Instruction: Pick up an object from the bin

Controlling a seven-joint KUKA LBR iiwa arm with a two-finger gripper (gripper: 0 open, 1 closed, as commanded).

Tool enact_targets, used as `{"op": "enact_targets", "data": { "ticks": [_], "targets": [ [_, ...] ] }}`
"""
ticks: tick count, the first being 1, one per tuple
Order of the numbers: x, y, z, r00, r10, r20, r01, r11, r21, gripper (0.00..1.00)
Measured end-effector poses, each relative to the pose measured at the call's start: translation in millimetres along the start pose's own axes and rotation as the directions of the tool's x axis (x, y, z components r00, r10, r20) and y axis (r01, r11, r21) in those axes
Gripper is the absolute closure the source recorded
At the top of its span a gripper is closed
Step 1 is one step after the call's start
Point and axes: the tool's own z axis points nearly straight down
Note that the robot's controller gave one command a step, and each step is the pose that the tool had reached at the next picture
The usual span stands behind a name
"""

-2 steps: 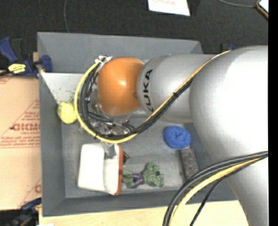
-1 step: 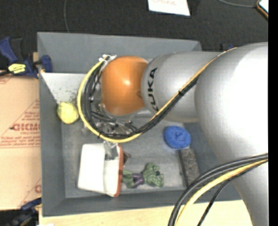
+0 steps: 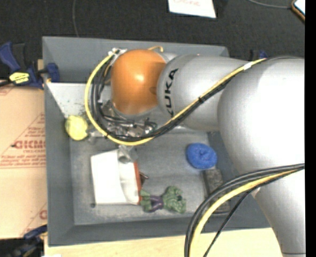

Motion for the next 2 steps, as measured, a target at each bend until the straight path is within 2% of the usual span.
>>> {"op": "enact_targets", "data": {
  "ticks": [1,2],
  "targets": [
    [72.3,-15.9,-35.8,0.854,0.521,-0.003,-0.521,0.854,0.001,0.00],
    [72.8,-22.9,-27.3,0.929,0.371,0.002,-0.371,0.929,0.002,0.00]
  ]
}}
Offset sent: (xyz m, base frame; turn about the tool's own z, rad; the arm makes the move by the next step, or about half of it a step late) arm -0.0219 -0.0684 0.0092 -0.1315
